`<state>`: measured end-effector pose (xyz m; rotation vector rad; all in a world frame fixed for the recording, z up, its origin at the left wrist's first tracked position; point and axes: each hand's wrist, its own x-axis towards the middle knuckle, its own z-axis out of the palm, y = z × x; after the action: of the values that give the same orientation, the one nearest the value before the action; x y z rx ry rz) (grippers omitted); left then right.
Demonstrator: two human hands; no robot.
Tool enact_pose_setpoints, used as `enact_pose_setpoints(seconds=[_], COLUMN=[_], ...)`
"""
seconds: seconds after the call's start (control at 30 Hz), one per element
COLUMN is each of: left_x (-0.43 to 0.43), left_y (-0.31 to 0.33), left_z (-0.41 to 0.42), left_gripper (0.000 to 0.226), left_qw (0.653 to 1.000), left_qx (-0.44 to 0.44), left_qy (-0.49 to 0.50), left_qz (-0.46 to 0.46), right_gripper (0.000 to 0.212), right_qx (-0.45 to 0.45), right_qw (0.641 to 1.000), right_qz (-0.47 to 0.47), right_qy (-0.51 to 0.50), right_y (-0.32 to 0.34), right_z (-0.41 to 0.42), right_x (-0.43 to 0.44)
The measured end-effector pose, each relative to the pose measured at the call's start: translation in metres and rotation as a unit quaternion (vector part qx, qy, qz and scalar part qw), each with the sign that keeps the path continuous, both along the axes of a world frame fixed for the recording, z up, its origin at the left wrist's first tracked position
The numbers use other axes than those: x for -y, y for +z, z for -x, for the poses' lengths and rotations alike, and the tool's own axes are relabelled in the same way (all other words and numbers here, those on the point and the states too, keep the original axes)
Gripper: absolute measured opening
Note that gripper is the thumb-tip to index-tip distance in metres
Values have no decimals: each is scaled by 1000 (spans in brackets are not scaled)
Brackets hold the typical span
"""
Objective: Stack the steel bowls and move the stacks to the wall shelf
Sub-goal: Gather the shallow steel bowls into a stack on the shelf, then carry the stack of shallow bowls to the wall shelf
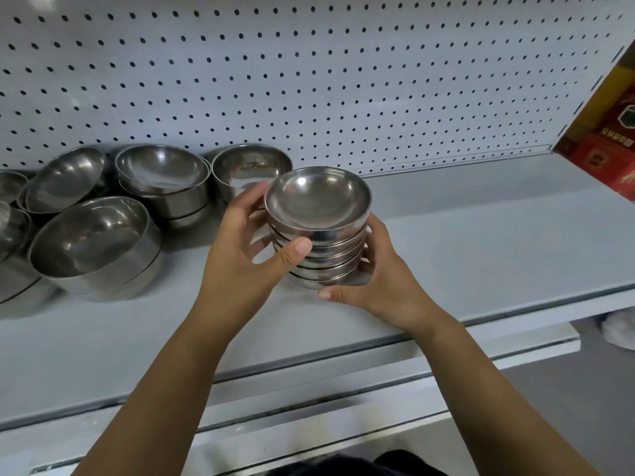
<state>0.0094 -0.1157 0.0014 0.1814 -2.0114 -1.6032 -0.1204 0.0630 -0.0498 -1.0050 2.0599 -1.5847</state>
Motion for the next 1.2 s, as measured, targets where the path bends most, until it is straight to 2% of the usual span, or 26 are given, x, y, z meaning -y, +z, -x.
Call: enact_pose_setpoints(seconds=[0.1,0.53,0.87,1.2], left_x=[-4,-59,-197,-378], left_y=[-2,10,22,16], left_z=[4,46,119,199], left_gripper=[92,97,97,111], left_qw=[999,995,978,934], left_qx=[2,-3,12,58], left_qy=[-13,-72,-201,-349], left_qz=[-35,-68,-53,-55], right_gripper=[125,124,121,121], right_qx=[3,1,-20,-27], right_qw=[1000,990,963,917], right_qz=[9,42,44,33], right_qy=[-29,-138,-264,-398], right_y=[-1,13,27,32], right_z=[-4,-1,24,39], right_x=[2,-69,-220,-410])
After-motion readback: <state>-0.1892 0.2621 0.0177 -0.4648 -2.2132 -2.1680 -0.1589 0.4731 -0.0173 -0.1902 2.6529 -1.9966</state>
